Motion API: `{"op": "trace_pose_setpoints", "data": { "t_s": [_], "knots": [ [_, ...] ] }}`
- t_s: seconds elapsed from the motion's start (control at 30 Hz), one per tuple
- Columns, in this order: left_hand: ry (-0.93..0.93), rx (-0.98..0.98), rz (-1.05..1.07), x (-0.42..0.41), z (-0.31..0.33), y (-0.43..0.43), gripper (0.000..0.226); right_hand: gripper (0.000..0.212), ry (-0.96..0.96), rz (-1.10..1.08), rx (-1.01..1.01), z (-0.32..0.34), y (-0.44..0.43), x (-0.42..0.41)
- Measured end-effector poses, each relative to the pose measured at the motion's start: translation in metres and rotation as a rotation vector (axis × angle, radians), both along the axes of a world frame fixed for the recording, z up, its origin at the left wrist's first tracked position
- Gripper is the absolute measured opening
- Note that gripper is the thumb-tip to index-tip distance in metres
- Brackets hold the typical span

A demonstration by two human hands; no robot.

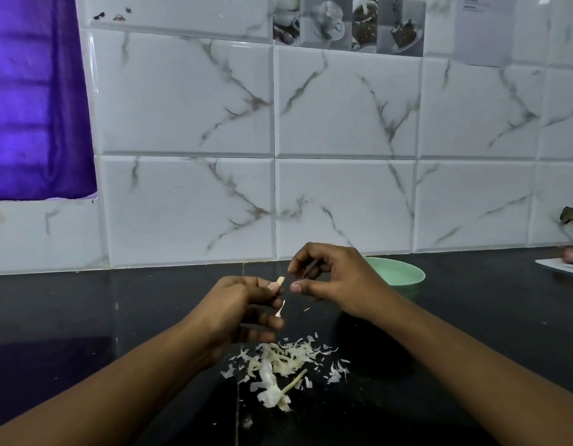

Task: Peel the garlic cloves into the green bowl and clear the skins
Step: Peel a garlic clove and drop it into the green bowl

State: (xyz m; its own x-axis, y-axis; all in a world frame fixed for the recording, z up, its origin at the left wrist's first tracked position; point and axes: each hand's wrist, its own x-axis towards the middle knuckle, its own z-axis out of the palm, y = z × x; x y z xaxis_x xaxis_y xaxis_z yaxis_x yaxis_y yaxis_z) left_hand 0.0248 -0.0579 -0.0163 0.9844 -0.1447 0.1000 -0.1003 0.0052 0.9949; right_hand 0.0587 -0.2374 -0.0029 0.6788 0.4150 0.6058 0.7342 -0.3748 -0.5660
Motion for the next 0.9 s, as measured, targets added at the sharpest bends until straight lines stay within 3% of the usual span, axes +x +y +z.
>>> {"op": "trace_pose_setpoints", "data": {
  "t_s": [0.23, 0.37, 0.53, 0.9],
  "knots": [
    [-0.031, 0.052, -0.052, -0.002, -0.0009, -0.0026, 0.019, 0.013, 0.137, 0.083, 0.077, -0.0044, 0.003, 0.0023],
    [-0.159, 0.182, 0.02, -0.002, -0.002, -0.0024, 0.023, 0.008, 0.136, 0.059, 0.064, -0.0047, 0.0025, 0.0032],
    [-0.364, 0.259, 0.159, -0.0025, -0.0003, -0.0012, 0.009, 0.01, 0.182, 0.057, 0.102, -0.0037, 0.0037, 0.0017],
    [-0.337, 0.194, 0.114, -0.0008, -0.0021, -0.0015, 0.009, 0.014, 0.227, 0.165, 0.134, 0.0001, 0.0005, -0.0004]
  ]
}}
